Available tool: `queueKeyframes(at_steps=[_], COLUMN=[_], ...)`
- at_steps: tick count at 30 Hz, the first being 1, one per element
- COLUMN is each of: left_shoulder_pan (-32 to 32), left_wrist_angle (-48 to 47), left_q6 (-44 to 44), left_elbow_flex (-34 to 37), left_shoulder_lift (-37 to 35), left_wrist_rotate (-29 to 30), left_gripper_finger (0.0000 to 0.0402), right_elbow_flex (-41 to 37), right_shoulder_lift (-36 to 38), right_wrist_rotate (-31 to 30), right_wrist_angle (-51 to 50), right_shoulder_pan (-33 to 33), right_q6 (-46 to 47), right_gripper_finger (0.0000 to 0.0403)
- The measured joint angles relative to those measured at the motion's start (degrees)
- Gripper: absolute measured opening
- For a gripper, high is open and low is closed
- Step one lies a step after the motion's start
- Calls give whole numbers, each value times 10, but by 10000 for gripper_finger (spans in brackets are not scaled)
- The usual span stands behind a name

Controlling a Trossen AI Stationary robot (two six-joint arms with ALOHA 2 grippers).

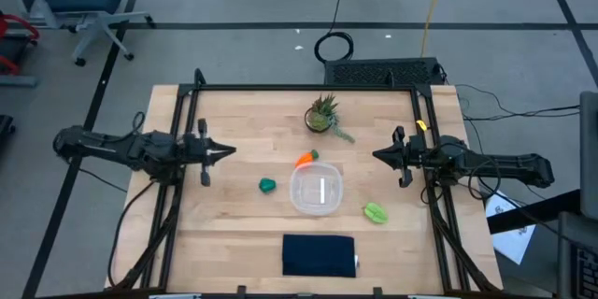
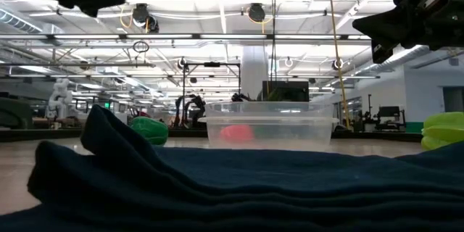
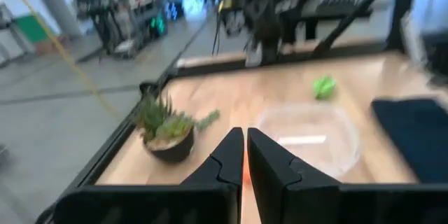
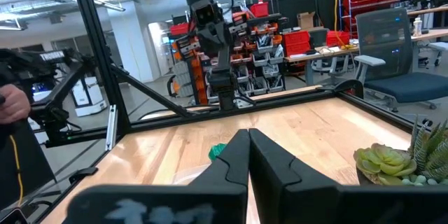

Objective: Pick and placing Produce into tupperware
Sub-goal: Put the bell pepper into the transparent bin

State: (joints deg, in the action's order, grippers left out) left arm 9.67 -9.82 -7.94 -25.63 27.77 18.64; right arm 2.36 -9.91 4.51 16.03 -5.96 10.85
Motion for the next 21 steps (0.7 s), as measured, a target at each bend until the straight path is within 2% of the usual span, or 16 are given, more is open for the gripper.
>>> queueKeyframes(at_steps=[4,9,21], left_shoulder_pan=[0,0,-27], left_wrist_angle=[-29,-38,-37], left_q6=[-7,10,37], left_elbow_flex=[-50,-85,-109], left_shoulder_lift=[74,128,147], left_wrist_rotate=[24,46,40], left_gripper_finger=[26,26,26], right_elbow_flex=[0,0,0], right_shoulder_lift=[0,0,0], right_wrist_rotate=[0,0,0], right_wrist_angle=[0,0,0], right_shoulder_pan=[0,0,0], right_q6=[0,0,0], right_gripper_finger=[0,0,0])
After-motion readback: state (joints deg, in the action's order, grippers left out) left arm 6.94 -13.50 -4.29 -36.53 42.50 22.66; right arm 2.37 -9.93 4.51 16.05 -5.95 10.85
